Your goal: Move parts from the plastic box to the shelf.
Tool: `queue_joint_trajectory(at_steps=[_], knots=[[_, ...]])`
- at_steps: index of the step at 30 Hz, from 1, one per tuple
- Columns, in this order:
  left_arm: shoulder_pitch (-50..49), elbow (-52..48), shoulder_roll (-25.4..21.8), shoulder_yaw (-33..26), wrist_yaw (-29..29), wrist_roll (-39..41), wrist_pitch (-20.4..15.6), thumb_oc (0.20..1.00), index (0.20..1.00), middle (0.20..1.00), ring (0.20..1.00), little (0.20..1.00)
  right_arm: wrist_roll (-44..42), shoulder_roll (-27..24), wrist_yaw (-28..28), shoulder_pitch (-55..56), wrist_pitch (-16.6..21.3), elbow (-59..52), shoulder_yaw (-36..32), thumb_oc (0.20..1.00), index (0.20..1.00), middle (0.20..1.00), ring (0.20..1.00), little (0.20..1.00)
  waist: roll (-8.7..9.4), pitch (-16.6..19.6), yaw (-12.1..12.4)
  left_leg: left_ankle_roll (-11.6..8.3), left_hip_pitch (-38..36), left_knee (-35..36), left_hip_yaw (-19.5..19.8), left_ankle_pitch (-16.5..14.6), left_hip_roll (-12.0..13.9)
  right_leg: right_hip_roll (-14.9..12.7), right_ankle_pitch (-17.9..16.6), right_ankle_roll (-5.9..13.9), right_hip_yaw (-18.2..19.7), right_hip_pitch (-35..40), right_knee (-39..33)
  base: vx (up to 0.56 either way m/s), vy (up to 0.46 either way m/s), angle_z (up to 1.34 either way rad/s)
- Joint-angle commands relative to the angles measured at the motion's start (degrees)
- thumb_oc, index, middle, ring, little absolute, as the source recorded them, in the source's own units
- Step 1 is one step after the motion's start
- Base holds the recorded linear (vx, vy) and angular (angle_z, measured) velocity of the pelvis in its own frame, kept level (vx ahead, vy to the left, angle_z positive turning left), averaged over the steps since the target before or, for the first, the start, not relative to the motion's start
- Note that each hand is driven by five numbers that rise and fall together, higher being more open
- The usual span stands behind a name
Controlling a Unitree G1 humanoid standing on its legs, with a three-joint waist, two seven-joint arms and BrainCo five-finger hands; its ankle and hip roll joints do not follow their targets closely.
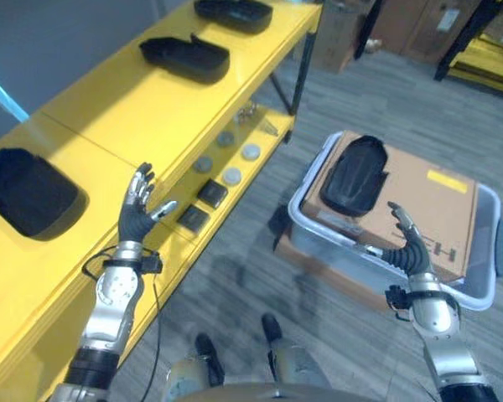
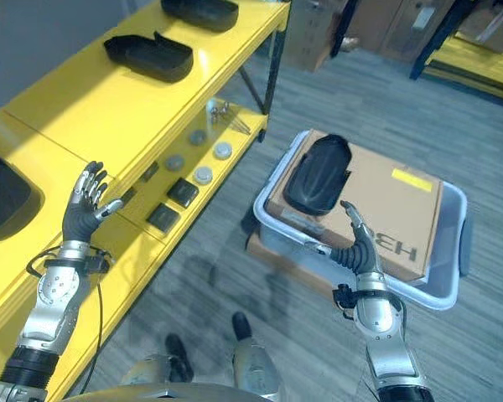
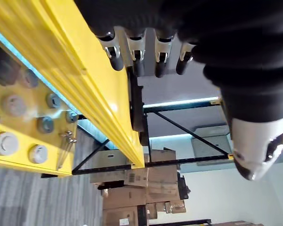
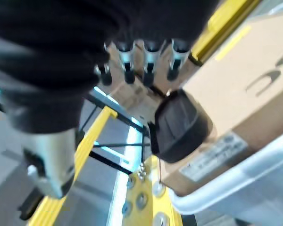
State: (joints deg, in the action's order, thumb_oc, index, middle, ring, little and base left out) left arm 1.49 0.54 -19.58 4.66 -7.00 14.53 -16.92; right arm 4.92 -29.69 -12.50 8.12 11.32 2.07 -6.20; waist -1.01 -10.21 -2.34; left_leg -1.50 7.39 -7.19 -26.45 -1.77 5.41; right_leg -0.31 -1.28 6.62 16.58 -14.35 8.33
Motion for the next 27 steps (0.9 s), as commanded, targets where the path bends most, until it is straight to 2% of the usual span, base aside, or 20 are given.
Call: queue_joint_trajectory(at_steps=[1, 3, 8, 9, 11, 15, 17, 18, 20, 22, 23, 24, 25, 26, 27], knots=[[1.3, -3.5, -3.0, -0.1, 1.1, 2.3, -2.9, 1.000, 1.000, 1.000, 1.000, 1.000, 1.1, -1.8, -5.8, -7.0, 1.5, 2.5, -2.9, 1.000, 1.000, 1.000, 1.000, 1.000, 0.26, 1.4, 3.2, -4.60, -3.2, -3.4, -0.7, -8.3, 4.1, 2.1, 8.5, 8.35, 0.5, 0.7, 2.2, -0.07, 0.017, 0.04], [3.3, -3.4, -3.7, 1.7, 0.6, 3.1, -3.3, 1.000, 1.000, 1.000, 1.000, 1.000, 0.7, -2.5, -10.1, -12.0, 1.5, 4.6, -3.2, 1.000, 1.000, 1.000, 1.000, 1.000, 0.53, 0.7, 3.6, -4.69, -1.1, -3.6, -0.7, -8.5, 4.1, 2.2, 7.3, 8.38, 0.2, -1.6, 1.4, -0.06, -0.001, -0.05], [5.0, -2.2, -3.2, 3.1, 0.6, 3.8, -3.0, 1.000, 1.000, 1.000, 1.000, 1.000, -0.2, -0.7, -11.0, -10.9, 1.8, 3.6, -4.9, 1.000, 1.000, 1.000, 1.000, 1.000, 0.83, 0.3, 3.4, -4.04, -0.7, -4.6, -0.7, -9.3, 4.5, 2.1, 7.4, 8.38, -1.0, -2.3, 2.1, 0.04, 0.036, -0.01], [5.2, -1.7, -3.2, 3.6, 0.9, 4.1, -2.5, 1.000, 1.000, 1.000, 1.000, 1.000, -0.7, 1.0, -10.0, -9.2, 2.0, 1.5, -5.5, 1.000, 1.000, 1.000, 1.000, 1.000, 0.52, -0.4, 2.3, -3.57, -2.6, -4.3, -1.1, -11.7, 4.9, 2.4, 8.3, 8.38, -2.7, -2.9, 6.1, 0.14, 0.079, -0.09], [5.2, -0.9, -3.7, 3.3, 0.9, 3.9, -2.1, 1.000, 1.000, 1.000, 1.000, 1.000, -2.1, 3.8, -8.2, -6.2, 2.6, -0.7, -5.2, 1.000, 1.000, 1.000, 1.000, 1.000, 0.26, -1.1, 0.5, -3.62, -4.8, -4.6, -2.9, -12.1, 5.6, 2.9, 7.9, 8.38, -3.6, -3.9, 8.9, 0.15, 0.056, -0.17], [5.1, 0.0, -4.0, 2.4, 0.6, 3.2, -1.6, 1.000, 1.000, 1.000, 1.000, 1.000, -3.5, 5.3, -4.4, -1.3, 4.3, -4.4, -4.9, 1.000, 1.000, 1.000, 1.000, 1.000, 0.57, -0.7, -2.3, -3.78, -9.4, -5.0, -7.9, -13.8, 5.0, 2.9, 4.9, 8.38, -5.7, -6.8, 5.3, 0.11, -0.050, -0.93], [5.0, 0.9, -3.6, 1.7, 0.8, 2.8, -1.8, 1.000, 1.000, 1.000, 1.000, 1.000, -4.4, 6.3, -2.8, 1.1, 5.0, -5.7, -4.8, 1.000, 1.000, 1.000, 1.000, 1.000, 0.78, 0.6, -3.1, -3.96, -10.7, -6.5, -9.8, -14.4, 5.9, 2.6, 6.2, 8.38, -5.8, -5.6, 3.7, 0.13, -0.217, -0.56], [4.0, 1.0, -3.1, 1.1, 0.6, 2.9, -1.8, 1.000, 1.000, 1.000, 1.000, 1.000, -4.2, 6.3, -1.8, 3.0, 5.0, -6.8, -5.1, 1.000, 1.000, 1.000, 1.000, 1.000, 1.20, 1.4, -3.4, -4.18, -11.9, -7.0, -10.6, -14.6, 6.6, 3.5, 6.3, 8.38, -5.3, -5.1, 4.5, 0.18, -0.240, -0.47], [3.1, 1.5, -2.1, 0.4, 0.7, 3.4, -1.7, 1.000, 1.000, 1.000, 1.000, 1.000, -3.6, 5.8, -1.3, 5.0, 5.3, -7.6, -5.4, 1.000, 1.000, 1.000, 1.000, 1.000, 0.88, 2.4, -3.9, -4.28, -13.9, -8.4, -11.7, -14.7, 8.4, 4.3, 8.6, 8.38, -5.0, -4.3, 6.5, 0.24, -0.263, -0.36], [2.3, 2.4, -0.7, 0.2, 0.7, 4.3, -1.5, 1.000, 1.000, 1.000, 1.000, 1.000, -3.9, 4.8, 0.4, 7.4, 5.4, -8.5, -5.7, 1.000, 1.000, 1.000, 1.000, 1.000, -0.31, 3.3, -4.9, -4.79, -15.8, -13.7, -11.2, -11.0, 11.0, 6.4, 12.0, 7.13, -4.1, -2.4, 10.8, 0.30, -0.248, -0.49], [2.0, 2.5, -0.3, 0.1, 0.8, 4.4, -1.4, 1.000, 1.000, 1.000, 1.000, 1.000, -4.0, 4.2, 0.7, 7.7, 5.3, -8.6, -5.8, 1.000, 1.000, 1.000, 1.000, 1.000, -0.78, 3.5, -4.8, -5.16, -15.9, -15.6, -10.9, -9.1, 11.3, 7.2, 12.7, 6.36, -4.0, -1.6, 11.1, 0.21, -0.160, -0.23], [1.7, 2.6, -0.2, 0.0, 0.6, 4.3, -1.3, 1.000, 1.000, 1.000, 1.000, 1.000, -4.2, 3.6, 1.0, 7.8, 5.3, -8.6, -5.8, 1.000, 1.000, 1.000, 1.000, 1.000, -1.05, 3.4, -4.3, -5.69, -15.2, -18.9, -9.4, -5.9, 11.7, 8.2, 13.3, 5.49, -3.3, -0.6, 11.6, 0.14, -0.145, -0.28], [1.7, 2.5, -0.2, 0.1, 0.5, 4.3, -1.3, 1.000, 1.000, 1.000, 1.000, 1.000, -4.2, 3.5, 1.0, 7.8, 5.3, -8.6, -5.8, 1.000, 1.000, 1.000, 1.000, 1.000, -1.10, 3.3, -4.2, -6.03, -15.2, -19.3, -9.3, -5.8, 12.0, 8.4, 13.4, 5.27, -3.3, -0.6, 11.7, 0.13, -0.137, -0.34], [1.8, 2.3, 0.0, 0.1, 0.4, 4.4, -1.3, 1.000, 1.000, 1.000, 1.000, 1.000, -4.9, 2.3, 1.6, 7.2, 5.1, -8.3, -5.5, 1.000, 1.000, 1.000, 1.000, 1.000, -1.50, 2.8, -3.5, -6.14, -13.4, -21.7, -6.2, -3.5, 11.1, 9.0, 14.3, 4.06, -2.5, 0.3, 11.9, 0.06, -0.074, -0.43], [1.8, 2.3, 0.0, 0.1, 0.4, 4.4, -1.3, 1.000, 1.000, 1.000, 1.000, 1.000, -4.9, 2.2, 1.6, 7.1, 5.1, -8.3, -5.5, 1.000, 1.000, 1.000, 1.000, 1.000, -1.53, 2.8, -3.6, -6.20, -13.3, -21.7, -6.0, -3.4, 11.1, 8.9, 14.2, 4.01, -2.6, 0.3, 11.9, 0.08, -0.051, -0.39]])
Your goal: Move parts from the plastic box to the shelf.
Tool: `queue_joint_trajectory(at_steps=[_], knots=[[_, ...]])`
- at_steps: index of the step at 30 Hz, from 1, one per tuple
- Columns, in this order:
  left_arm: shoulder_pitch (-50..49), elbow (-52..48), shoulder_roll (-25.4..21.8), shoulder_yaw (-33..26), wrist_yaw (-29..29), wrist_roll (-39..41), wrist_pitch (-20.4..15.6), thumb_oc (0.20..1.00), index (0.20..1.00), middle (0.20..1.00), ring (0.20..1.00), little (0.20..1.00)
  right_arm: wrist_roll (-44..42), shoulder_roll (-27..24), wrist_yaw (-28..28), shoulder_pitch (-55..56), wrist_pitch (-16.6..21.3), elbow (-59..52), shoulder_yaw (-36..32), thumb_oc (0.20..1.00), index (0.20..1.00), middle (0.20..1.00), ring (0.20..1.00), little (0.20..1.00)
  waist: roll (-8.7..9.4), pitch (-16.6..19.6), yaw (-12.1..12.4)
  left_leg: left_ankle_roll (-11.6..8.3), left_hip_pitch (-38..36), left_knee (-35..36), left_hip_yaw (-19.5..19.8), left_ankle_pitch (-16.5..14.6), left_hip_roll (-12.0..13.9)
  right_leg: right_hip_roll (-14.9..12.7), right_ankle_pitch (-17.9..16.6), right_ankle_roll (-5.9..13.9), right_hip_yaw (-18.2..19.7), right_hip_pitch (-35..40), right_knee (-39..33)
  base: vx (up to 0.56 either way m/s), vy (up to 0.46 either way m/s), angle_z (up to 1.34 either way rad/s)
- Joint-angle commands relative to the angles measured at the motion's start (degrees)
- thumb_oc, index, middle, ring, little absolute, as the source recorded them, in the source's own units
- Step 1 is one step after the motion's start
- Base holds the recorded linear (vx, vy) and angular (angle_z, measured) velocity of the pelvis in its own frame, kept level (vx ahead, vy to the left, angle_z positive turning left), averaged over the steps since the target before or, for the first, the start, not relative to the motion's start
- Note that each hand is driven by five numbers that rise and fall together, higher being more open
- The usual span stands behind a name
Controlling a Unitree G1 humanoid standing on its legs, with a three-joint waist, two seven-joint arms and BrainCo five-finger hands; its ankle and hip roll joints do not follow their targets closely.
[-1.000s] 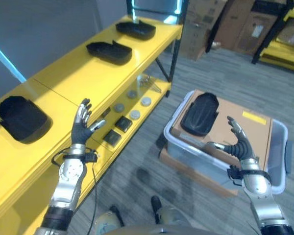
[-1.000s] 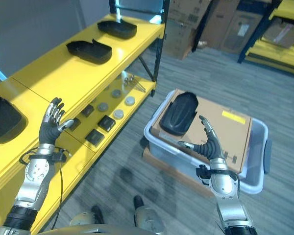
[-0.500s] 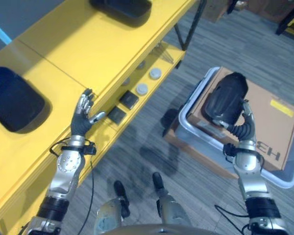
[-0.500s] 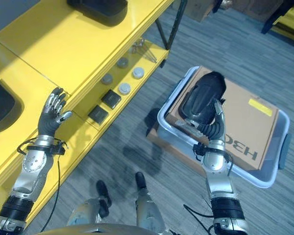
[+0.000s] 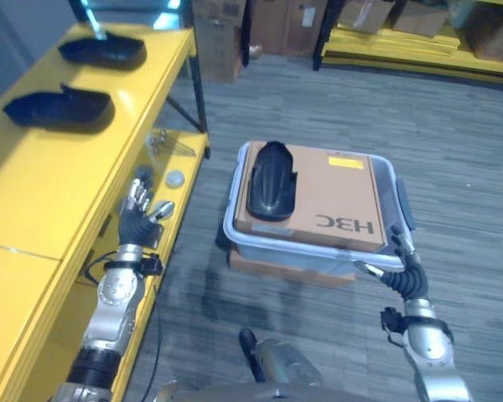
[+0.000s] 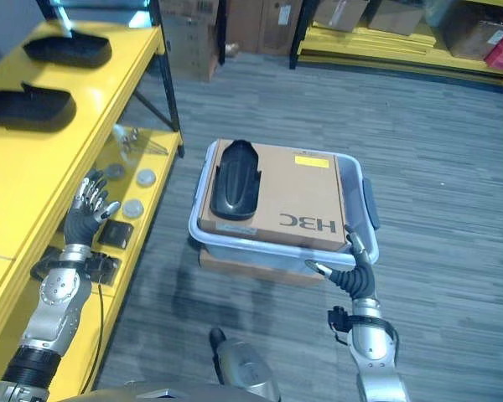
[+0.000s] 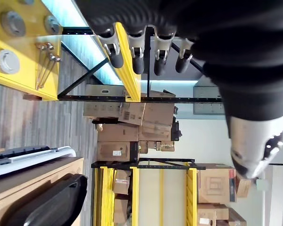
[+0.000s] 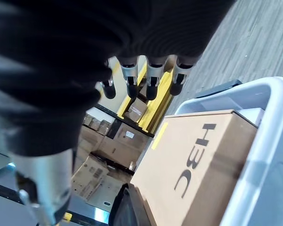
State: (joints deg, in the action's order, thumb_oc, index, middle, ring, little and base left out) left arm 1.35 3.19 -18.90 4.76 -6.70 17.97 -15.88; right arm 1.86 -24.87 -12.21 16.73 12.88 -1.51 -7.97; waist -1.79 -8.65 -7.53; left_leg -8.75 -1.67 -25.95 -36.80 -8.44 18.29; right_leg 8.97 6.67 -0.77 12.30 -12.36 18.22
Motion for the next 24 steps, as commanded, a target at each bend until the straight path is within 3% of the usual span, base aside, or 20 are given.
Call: queue_joint_trajectory(at_steps=[1, 2, 4, 5, 6, 7, 8, 10, 11, 13, 24], knots=[[2.1, -0.3, -0.4, 0.0, 0.1, 1.0, -2.2, 1.000, 1.000, 1.000, 1.000, 1.000, -1.8, -3.3, 1.4, -2.0, 3.2, -4.6, -3.7, 1.000, 1.000, 1.000, 1.000, 1.000, -0.57, 0.9, 2.2, 1.71, -2.3, -3.4, 7.0, 2.6, -3.4, -0.8, 6.7, 11.03, 2.3, -0.8, 1.7, 0.04, 0.025, -0.34], [2.2, -0.3, -0.1, 0.1, 0.2, 1.0, -2.1, 1.000, 1.000, 1.000, 1.000, 1.000, -1.4, -4.0, 1.4, -2.6, 3.1, -4.4, -3.2, 1.000, 1.000, 1.000, 1.000, 1.000, -0.43, 0.7, 2.8, 2.48, 0.0, -2.5, 9.0, 0.6, -5.1, -1.3, 7.0, 11.24, 3.0, 0.0, 1.0, 0.04, 0.029, -0.17], [2.2, -0.2, 0.2, 0.2, 0.4, 1.0, -2.3, 1.000, 1.000, 1.000, 1.000, 1.000, -1.0, -4.4, 1.6, -3.2, 3.0, -4.3, -2.8, 1.000, 1.000, 1.000, 1.000, 1.000, -0.30, 0.7, 3.1, 2.82, 1.0, -0.4, 9.9, -0.5, -5.9, -1.9, 6.9, 11.55, 3.9, 0.7, 0.2, -0.01, 0.059, 0.02], [2.9, 0.0, 0.4, 1.2, 0.4, 1.1, -2.5, 1.000, 1.000, 1.000, 1.000, 1.000, -0.3, -5.5, 0.8, -4.9, 2.8, -3.5, -2.7, 1.000, 1.000, 1.000, 1.000, 1.000, 1.09, -0.3, 3.6, 3.14, 5.0, 3.2, 10.3, -1.6, -5.6, -4.1, 5.3, 12.10, 5.0, 1.0, -1.8, -0.10, 0.104, -0.13], [3.7, 0.0, 0.1, 1.9, 0.3, 0.9, -2.5, 1.000, 1.000, 1.000, 1.000, 1.000, 0.3, -6.2, -0.1, -6.4, 2.6, -2.9, -2.2, 1.000, 1.000, 1.000, 1.000, 1.000, 1.22, -1.0, 4.3, 3.00, 6.8, 5.2, 11.4, -1.9, -5.6, -4.6, 5.4, 12.22, 5.1, 0.9, -1.9, -0.13, 0.178, -0.14], [4.6, -0.3, 0.1, 2.9, 1.0, 0.9, -2.9, 1.000, 1.000, 1.000, 1.000, 1.000, 1.6, -7.0, -1.4, -9.5, 2.6, -1.2, -0.7, 1.000, 1.000, 1.000, 1.000, 1.000, 0.41, -1.2, 4.4, 2.96, 5.6, 12.3, 12.0, -2.4, -7.2, -4.1, 5.1, 13.51, 6.0, -0.7, -1.6, 0.05, 0.267, -0.06], [5.1, -0.4, -0.2, 3.7, 1.5, 0.7, -3.0, 1.000, 1.000, 1.000, 1.000, 1.000, 1.8, -6.9, -1.8, -10.7, 2.4, -0.4, -0.2, 1.000, 1.000, 1.000, 1.000, 1.000, -0.10, -1.0, 4.6, 2.84, 4.8, 13.1, 11.6, -3.9, -8.0, -4.5, 5.8, 14.52, 5.7, -0.7, -2.0, 0.08, 0.220, 0.08], [5.2, -0.3, -0.1, 3.6, 1.4, 0.7, -3.1, 1.000, 1.000, 1.000, 1.000, 1.000, 1.9, -6.9, -1.9, -10.9, 2.4, -0.3, -0.1, 1.000, 1.000, 1.000, 1.000, 1.000, 0.28, -1.3, 4.5, 2.87, 5.4, 13.1, 11.1, -2.3, -7.7, -4.2, 4.4, 14.31, 6.3, -1.2, -2.2, -0.02, 0.049, -0.40], [6.0, -0.1, -1.1, 4.9, 1.8, 0.6, -3.1, 1.000, 1.000, 1.000, 1.000, 1.000, 1.8, -6.5, -2.9, -13.5, 2.1, 1.4, 1.1, 1.000, 1.000, 1.000, 1.000, 1.000, -0.35, -0.9, 5.2, 3.01, 5.1, 14.0, 10.0, -4.2, -8.6, -4.7, 4.4, 15.40, 6.2, -2.5, -3.2, -0.07, 0.062, -0.50], [7.4, 0.1, -2.4, 5.9, 2.2, 0.7, -3.2, 1.000, 1.000, 1.000, 1.000, 1.000, 1.0, -6.3, -3.5, -17.0, 1.9, 3.1, 3.1, 1.000, 1.000, 1.000, 1.000, 1.000, -0.33, -0.7, 6.5, 3.15, 6.3, 14.3, 8.8, -4.6, -9.1, -4.6, 2.3, 15.77, 6.7, -4.8, -4.7, -0.03, 0.066, -0.22], [11.0, 0.5, -2.8, 10.0, 1.5, 2.6, -4.0, 1.000, 1.000, 1.000, 1.000, 1.000, 1.1, -7.0, -8.2, -27.0, 0.9, 6.2, 6.0, 1.000, 1.000, 1.000, 1.000, 1.000, 0.35, -0.4, 9.7, 3.12, 11.3, 11.1, 8.3, -6.7, -7.9, -3.8, -2.0, 15.77, 5.7, -9.9, -7.7, 0.01, -0.033, 0.00]])
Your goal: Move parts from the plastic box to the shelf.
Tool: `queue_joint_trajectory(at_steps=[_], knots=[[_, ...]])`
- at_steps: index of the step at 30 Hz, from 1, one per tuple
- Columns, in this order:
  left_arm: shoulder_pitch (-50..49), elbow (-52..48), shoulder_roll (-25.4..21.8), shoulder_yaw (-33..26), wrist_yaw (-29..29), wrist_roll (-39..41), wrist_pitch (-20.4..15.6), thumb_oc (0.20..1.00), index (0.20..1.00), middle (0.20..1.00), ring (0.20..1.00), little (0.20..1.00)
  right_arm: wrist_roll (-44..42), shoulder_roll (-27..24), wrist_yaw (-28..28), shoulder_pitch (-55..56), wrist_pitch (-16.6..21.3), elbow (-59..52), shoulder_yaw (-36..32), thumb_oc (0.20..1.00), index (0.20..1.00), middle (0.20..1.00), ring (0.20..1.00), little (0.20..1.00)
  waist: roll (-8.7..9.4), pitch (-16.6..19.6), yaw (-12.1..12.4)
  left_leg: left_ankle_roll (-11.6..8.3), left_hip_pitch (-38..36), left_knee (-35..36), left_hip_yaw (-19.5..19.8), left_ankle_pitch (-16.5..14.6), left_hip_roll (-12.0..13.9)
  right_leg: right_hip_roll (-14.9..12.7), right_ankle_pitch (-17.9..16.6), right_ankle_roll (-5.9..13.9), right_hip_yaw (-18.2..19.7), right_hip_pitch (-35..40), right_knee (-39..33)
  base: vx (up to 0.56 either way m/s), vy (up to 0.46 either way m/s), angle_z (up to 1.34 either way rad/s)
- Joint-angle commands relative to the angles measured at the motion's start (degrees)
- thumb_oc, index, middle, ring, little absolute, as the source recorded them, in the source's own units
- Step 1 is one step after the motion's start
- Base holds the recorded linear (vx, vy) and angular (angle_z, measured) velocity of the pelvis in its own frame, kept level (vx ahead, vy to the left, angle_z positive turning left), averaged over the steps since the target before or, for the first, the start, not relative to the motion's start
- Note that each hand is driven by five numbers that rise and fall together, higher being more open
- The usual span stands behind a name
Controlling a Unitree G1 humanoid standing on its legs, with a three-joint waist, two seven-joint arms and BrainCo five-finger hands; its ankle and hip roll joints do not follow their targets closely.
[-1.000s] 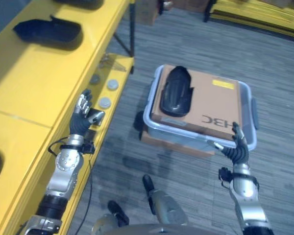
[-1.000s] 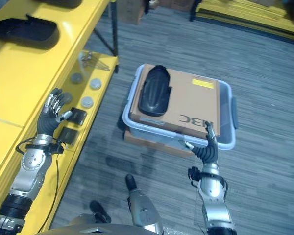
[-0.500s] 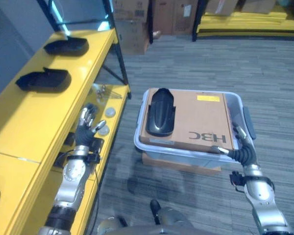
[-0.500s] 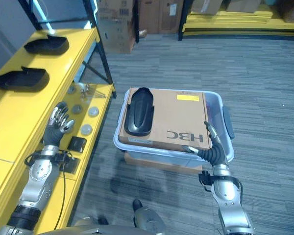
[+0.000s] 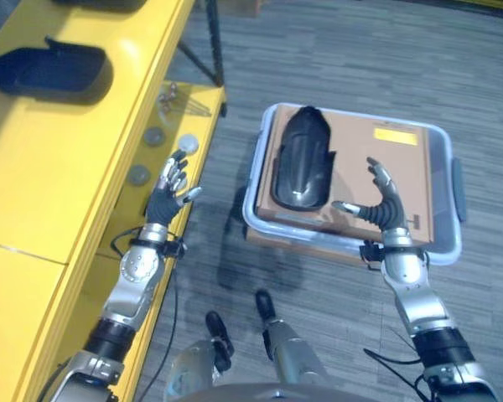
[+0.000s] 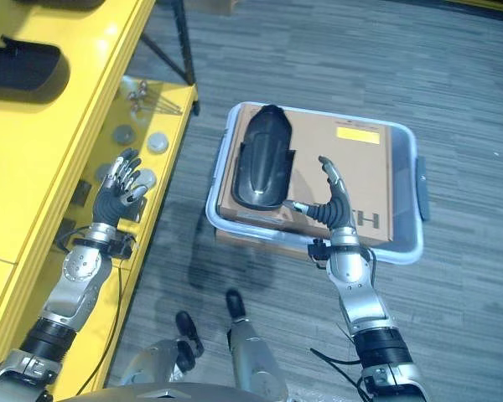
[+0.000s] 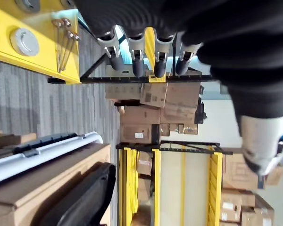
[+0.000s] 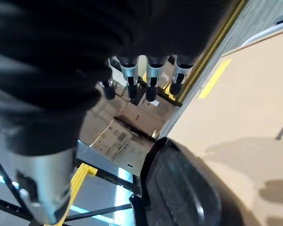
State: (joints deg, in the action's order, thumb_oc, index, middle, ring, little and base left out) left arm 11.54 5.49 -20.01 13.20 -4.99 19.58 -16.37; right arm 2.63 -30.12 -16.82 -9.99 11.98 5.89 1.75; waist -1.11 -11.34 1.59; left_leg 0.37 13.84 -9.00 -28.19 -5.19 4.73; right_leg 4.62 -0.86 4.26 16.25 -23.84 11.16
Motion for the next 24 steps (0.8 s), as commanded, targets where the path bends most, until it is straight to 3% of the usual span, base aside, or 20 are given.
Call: queue_joint_trajectory(at_steps=[1, 10, 11, 13, 24], knots=[[1.8, -1.8, -1.6, 2.9, 0.0, 1.4, -3.5, 1.000, 1.000, 1.000, 1.000, 1.000, 1.2, -2.3, -5.1, -2.8, 1.2, 0.0, -2.8, 1.000, 1.000, 1.000, 1.000, 1.000, -0.29, 2.1, 1.3, -6.03, -3.3, -6.5, 0.2, -10.1, 5.9, 0.7, 5.0, 10.74, 1.3, 0.9, -1.0, 0.00, -0.057, 0.09], [6.0, -0.7, -1.2, 9.7, 0.5, 3.1, -3.9, 1.000, 1.000, 1.000, 1.000, 1.000, 6.5, -7.2, -12.2, -16.5, -2.0, 10.9, 2.4, 1.000, 1.000, 1.000, 1.000, 1.000, -1.48, 0.5, 3.7, -6.07, 0.6, -7.6, 3.8, -9.9, 6.6, 0.6, 3.9, 10.74, -1.2, -1.3, -1.4, -0.01, -0.046, 0.14], [6.3, -0.5, -1.2, 10.1, 0.6, 3.4, -4.0, 1.000, 1.000, 1.000, 1.000, 1.000, 6.6, -7.6, -12.8, -18.1, -2.4, 12.7, 3.3, 1.000, 1.000, 1.000, 1.000, 1.000, -0.90, -0.1, 3.6, -6.13, 1.5, -7.7, 3.6, -8.0, 6.4, 0.2, 2.4, 10.74, -0.8, -2.0, -1.5, -0.09, -0.083, 0.12], [7.0, -0.2, -1.5, 10.9, 0.6, 3.9, -3.9, 1.000, 1.000, 1.000, 1.000, 1.000, 6.8, -8.1, -14.0, -21.4, -3.1, 16.8, 5.0, 1.000, 1.000, 1.000, 1.000, 1.000, -1.31, -0.5, 3.9, -6.20, 2.0, -7.2, 4.1, -7.5, 6.1, 0.1, 2.3, 10.74, -1.2, -2.2, -1.6, -0.04, -0.030, 0.05], [8.4, 1.5, -1.3, 10.6, -1.6, 4.3, -3.9, 1.000, 1.000, 1.000, 1.000, 1.000, 8.9, -3.2, -17.3, -26.5, -8.1, 33.2, 9.5, 1.000, 1.000, 1.000, 1.000, 1.000, -2.73, -2.0, 4.3, -6.22, 2.6, -6.6, 4.9, -6.6, 5.6, -0.1, 2.6, 10.74, -1.9, -2.4, -1.0, 0.01, 0.023, 0.05]])
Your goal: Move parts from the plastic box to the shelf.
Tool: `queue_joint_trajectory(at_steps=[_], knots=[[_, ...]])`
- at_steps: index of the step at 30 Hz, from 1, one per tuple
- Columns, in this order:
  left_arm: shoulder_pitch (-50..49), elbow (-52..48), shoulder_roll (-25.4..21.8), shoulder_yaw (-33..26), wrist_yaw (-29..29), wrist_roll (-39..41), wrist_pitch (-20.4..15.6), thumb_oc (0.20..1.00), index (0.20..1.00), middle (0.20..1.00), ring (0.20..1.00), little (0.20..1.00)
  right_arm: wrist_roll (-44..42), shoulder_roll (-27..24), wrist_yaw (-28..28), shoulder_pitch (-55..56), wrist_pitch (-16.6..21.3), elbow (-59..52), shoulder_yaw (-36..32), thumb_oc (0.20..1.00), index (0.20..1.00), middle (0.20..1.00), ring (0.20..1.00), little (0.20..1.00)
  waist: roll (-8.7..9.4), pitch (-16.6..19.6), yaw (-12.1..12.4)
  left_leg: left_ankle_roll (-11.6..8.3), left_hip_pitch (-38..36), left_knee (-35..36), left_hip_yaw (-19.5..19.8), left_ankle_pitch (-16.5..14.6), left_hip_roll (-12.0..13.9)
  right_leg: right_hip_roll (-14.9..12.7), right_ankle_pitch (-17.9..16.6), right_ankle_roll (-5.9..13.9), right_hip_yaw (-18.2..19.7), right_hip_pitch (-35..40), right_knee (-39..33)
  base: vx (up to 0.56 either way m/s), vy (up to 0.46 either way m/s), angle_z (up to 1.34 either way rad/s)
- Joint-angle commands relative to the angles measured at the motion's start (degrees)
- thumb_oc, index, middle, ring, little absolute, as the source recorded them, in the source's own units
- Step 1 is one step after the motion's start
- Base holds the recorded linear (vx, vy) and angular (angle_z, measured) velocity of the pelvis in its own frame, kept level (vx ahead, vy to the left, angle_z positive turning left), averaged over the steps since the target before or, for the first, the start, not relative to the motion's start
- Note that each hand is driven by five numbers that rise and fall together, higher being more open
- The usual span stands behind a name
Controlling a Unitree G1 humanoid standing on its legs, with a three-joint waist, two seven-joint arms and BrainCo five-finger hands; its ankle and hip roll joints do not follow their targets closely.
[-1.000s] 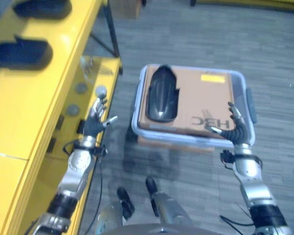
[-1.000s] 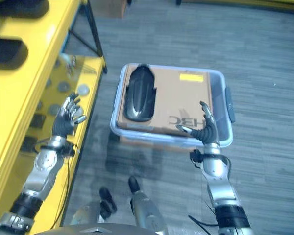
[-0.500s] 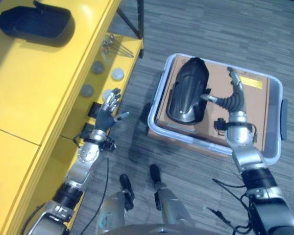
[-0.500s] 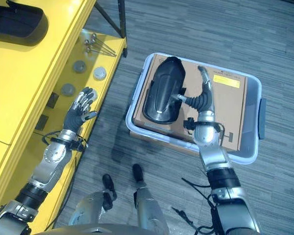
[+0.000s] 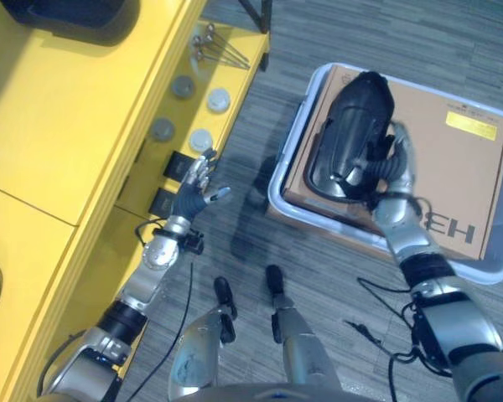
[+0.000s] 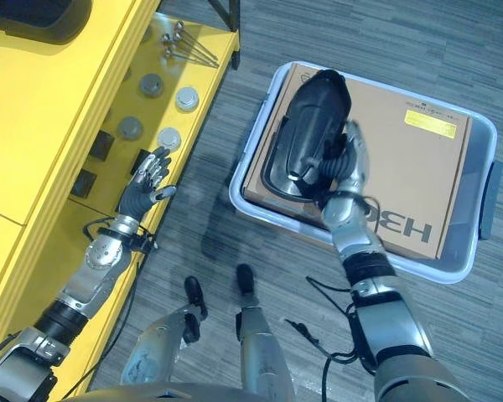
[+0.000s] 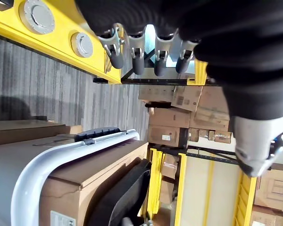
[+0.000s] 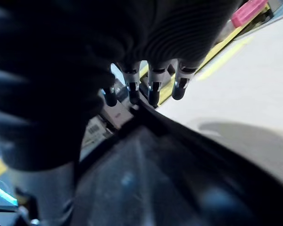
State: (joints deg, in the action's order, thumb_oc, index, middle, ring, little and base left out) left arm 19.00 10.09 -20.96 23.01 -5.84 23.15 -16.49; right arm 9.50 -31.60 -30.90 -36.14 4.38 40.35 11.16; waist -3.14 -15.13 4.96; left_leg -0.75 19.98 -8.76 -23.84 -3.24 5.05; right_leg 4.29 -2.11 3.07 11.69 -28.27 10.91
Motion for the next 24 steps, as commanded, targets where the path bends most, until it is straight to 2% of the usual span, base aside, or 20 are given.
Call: queue_joint_trajectory(at_steps=[1, 4, 5, 6, 12, 16, 20, 23, 24], knots=[[1.0, -2.8, -0.1, 0.9, -1.1, 0.7, -3.8, 1.000, 1.000, 1.000, 1.000, 1.000, 2.5, -0.7, -3.7, -0.7, -1.2, 1.0, 0.6, 1.000, 1.000, 1.000, 1.000, 1.000, -0.90, 1.8, 0.9, -5.07, -3.6, -6.8, 0.5, -8.7, 5.2, 0.3, 3.9, 11.93, 2.7, 2.0, -0.7, 0.00, 0.027, -0.05], [0.7, -2.4, 0.2, 1.0, -1.7, 0.3, -3.9, 1.000, 1.000, 1.000, 1.000, 1.000, 0.5, 2.9, -3.0, -1.9, -2.0, 9.5, 2.4, 1.000, 1.000, 1.000, 1.000, 1.000, -1.41, 2.0, 1.0, -5.05, -3.5, -7.2, 0.4, -8.7, 5.1, 0.2, 3.9, 11.93, 2.7, 1.9, -0.2, 0.00, 0.045, -0.03], [0.7, -2.4, 0.0, 1.3, -1.6, 0.0, -3.9, 1.000, 1.000, 1.000, 1.000, 1.000, -0.6, 4.0, -0.8, -2.7, -2.1, 13.7, 4.2, 0.485, 0.485, 0.485, 0.485, 0.485, -1.50, 2.1, 0.9, -5.10, -3.5, -7.3, 0.3, -8.7, 5.0, 0.2, 3.8, 11.93, 2.6, 1.9, -0.2, 0.00, 0.020, -0.06], [0.7, -2.4, -0.2, 1.3, -1.4, -0.2, -3.8, 1.000, 1.000, 1.000, 1.000, 1.000, -1.3, 4.5, 0.6, -2.7, -2.1, 15.5, 5.0, 0.200, 0.200, 0.200, 0.200, 0.200, -1.46, 2.2, 0.9, -5.12, -3.5, -7.4, 0.3, -8.6, 5.0, 0.2, 3.9, 11.93, 2.5, 2.0, -0.1, -0.01, 0.009, -0.07], [0.2, -2.5, -0.4, 1.3, -1.0, -0.6, -3.5, 1.000, 1.000, 1.000, 1.000, 1.000, -3.3, 5.2, 3.5, -2.3, -1.8, 19.8, 6.4, 0.200, 0.200, 0.200, 0.200, 0.200, -1.22, 2.5, 0.9, -5.12, -3.9, -7.5, 0.1, -8.7, 5.1, 0.0, 4.0, 11.93, 2.6, 2.4, -0.1, 0.00, -0.001, 0.00], [-1.3, -3.0, -1.3, -0.2, -0.6, -0.8, -2.3, 1.000, 1.000, 1.000, 1.000, 1.000, -7.0, 4.8, 5.1, 1.3, -1.4, 22.8, 4.3, 0.200, 0.200, 0.200, 0.200, 0.200, -0.77, 3.3, 0.4, -4.99, -5.7, -8.3, 0.0, -9.4, 5.5, 0.3, 4.8, 11.93, 2.8, 4.2, 0.4, 0.01, -0.028, 0.00], [-4.4, -3.7, -2.4, -2.9, 1.0, -0.8, -1.4, 1.000, 1.000, 1.000, 1.000, 1.000, -9.1, 3.7, 5.7, 8.7, -0.4, 17.9, 0.0, 0.200, 0.200, 0.200, 0.200, 0.200, -0.05, 4.6, -0.5, -4.80, -8.9, -8.2, -0.9, -10.2, 5.9, 0.4, 6.2, 11.93, 3.2, 6.6, 0.8, 0.04, -0.024, 0.01], [-7.4, -4.0, -3.8, -6.0, 2.2, -1.6, -0.4, 1.000, 1.000, 1.000, 1.000, 1.000, -7.7, 2.3, 6.7, 15.2, 0.6, 8.8, -3.5, 0.200, 0.200, 0.200, 0.200, 0.200, 0.91, 5.6, -1.7, -4.71, -12.3, -7.7, -2.5, -10.9, 6.2, 0.9, 7.2, 11.93, 4.3, 8.5, 1.1, 0.09, 0.001, -0.13], [-8.1, -4.1, -4.1, -6.7, 2.6, -2.0, -0.2, 1.000, 1.000, 1.000, 1.000, 1.000, -6.5, 1.6, 7.1, 17.6, 0.9, 4.6, -4.7, 0.200, 0.200, 0.200, 0.200, 0.200, 0.38, 6.1, -1.8, -4.68, -14.3, -7.3, -2.8, -13.0, 6.4, 1.3, 9.0, 11.93, 4.1, 9.7, 1.5, 0.13, 0.056, -0.31]])
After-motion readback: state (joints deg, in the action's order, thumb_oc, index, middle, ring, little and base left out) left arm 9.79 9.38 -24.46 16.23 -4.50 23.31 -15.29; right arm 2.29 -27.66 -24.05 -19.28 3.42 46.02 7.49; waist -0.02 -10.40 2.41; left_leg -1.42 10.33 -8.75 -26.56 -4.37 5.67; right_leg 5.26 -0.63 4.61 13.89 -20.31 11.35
